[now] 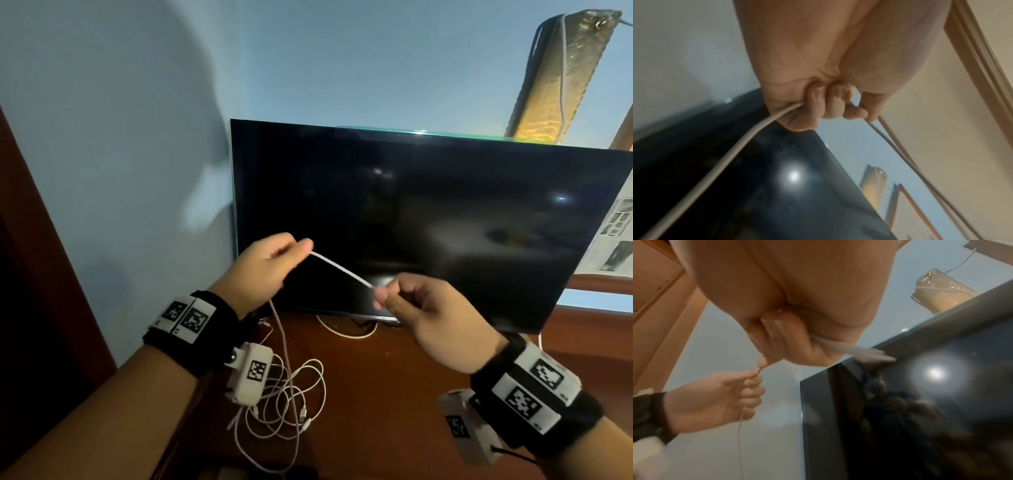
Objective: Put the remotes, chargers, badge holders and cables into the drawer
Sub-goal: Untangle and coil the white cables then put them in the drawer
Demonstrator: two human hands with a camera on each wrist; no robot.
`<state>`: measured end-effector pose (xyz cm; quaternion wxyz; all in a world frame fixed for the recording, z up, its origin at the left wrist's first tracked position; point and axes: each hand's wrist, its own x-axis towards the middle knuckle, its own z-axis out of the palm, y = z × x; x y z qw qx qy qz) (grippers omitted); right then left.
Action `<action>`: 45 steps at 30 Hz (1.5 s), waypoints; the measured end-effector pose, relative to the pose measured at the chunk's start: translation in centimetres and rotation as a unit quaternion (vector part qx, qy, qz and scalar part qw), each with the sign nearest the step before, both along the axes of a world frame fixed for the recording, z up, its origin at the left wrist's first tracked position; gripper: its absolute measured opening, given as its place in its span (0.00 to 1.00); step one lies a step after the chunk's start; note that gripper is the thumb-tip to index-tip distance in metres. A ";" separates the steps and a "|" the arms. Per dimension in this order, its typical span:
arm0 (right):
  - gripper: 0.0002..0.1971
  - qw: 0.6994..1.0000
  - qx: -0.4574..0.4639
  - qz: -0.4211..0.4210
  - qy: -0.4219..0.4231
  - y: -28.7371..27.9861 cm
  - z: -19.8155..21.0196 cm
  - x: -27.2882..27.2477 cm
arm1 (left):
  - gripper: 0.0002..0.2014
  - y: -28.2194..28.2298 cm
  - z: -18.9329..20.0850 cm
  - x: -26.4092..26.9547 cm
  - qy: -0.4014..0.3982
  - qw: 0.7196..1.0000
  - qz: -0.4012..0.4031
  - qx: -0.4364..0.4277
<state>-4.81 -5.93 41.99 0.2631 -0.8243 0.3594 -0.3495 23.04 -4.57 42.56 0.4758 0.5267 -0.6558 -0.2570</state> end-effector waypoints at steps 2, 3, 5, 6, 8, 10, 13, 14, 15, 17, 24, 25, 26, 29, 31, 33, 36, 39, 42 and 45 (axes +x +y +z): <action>0.13 0.999 0.025 0.014 0.017 0.8 -1.4 -0.7 | 0.20 -0.2 0.1 1.9 0.000 0.999 0.040 -0.018; 0.14 0.999 0.029 0.013 0.020 1.1 -2.0 -0.8 | 0.20 -0.5 0.1 2.6 -0.008 0.998 0.055 -0.025; 0.16 0.998 0.059 0.008 0.004 1.9 -2.6 -0.3 | 0.20 -1.0 -0.1 3.1 -0.034 0.995 0.091 -0.029; 0.18 0.996 0.084 0.012 -0.017 2.3 -2.6 0.2 | 0.19 -1.1 -0.2 3.1 -0.054 0.992 0.111 -0.028; 0.19 0.991 0.115 0.031 -0.053 3.0 -2.1 1.4 | 0.13 -0.8 -0.6 2.5 -0.119 0.983 0.138 -0.024; 0.18 0.988 0.113 0.050 -0.094 3.6 -1.2 2.9 | 0.15 0.0 -1.0 0.9 -0.146 0.986 0.084 -0.007; 0.18 0.961 0.160 0.081 -0.211 3.5 0.5 4.8 | 0.26 1.5 -2.1 -2.4 0.006 0.993 -0.092 0.071; 0.19 0.948 0.183 0.086 -0.246 3.3 1.1 5.2 | 0.29 1.9 -2.5 -3.1 0.062 0.988 -0.119 0.082; 0.19 0.933 0.208 0.092 -0.278 3.1 1.6 5.5 | 0.29 2.2 -2.7 -3.7 0.107 0.984 -0.121 0.078; 0.19 0.907 0.248 0.110 -0.321 2.9 2.4 5.7 | 0.25 2.4 -3.1 -4.0 0.156 0.982 -0.091 0.055; 0.19 0.848 0.338 0.186 -0.362 5.3 4.0 6.7 | 0.14 2.3 -4.3 -3.6 0.094 0.994 -0.047 0.037; 0.19 0.834 0.340 0.196 -0.388 5.4 4.5 6.9 | 0.16 2.6 -4.7 -3.9 0.084 0.994 -0.050 0.042; 0.19 0.820 0.333 0.200 -0.421 5.3 4.9 7.0 | 0.18 2.9 -5.1 -4.3 0.072 0.995 -0.053 0.047; 0.20 0.842 0.220 0.156 -0.467 3.9 5.9 6.9 | 0.19 4.4 -6.5 -5.4 0.057 0.991 -0.096 0.074; 0.16 0.920 0.065 0.064 -0.382 2.4 5.5 6.3 | 0.19 5.7 -7.0 -5.7 0.008 0.990 -0.106 0.089; 0.14 0.971 -0.066 -0.026 -0.228 1.0 4.0 5.5 | 0.18 6.9 -6.6 -5.8 -0.041 0.989 -0.110 0.090; 0.10 0.992 -0.119 -0.042 0.007 -0.3 1.0 4.8 | 0.17 7.7 -4.3 -5.1 -0.094 0.992 -0.082 0.018; 0.14 0.999 0.018 0.010 0.034 0.6 -1.2 4.8 | 0.18 7.0 -1.7 -3.2 -0.145 0.987 0.015 -0.068; 0.22 0.987 0.137 0.048 -0.064 3.0 -1.4 5.7 | 0.21 5.5 -0.2 -1.7 -0.153 0.984 0.038 -0.085; 0.26 0.964 0.188 0.111 -0.153 4.6 -0.1 6.6 | 0.24 4.3 -1.0 -2.1 -0.091 0.994 0.011 -0.052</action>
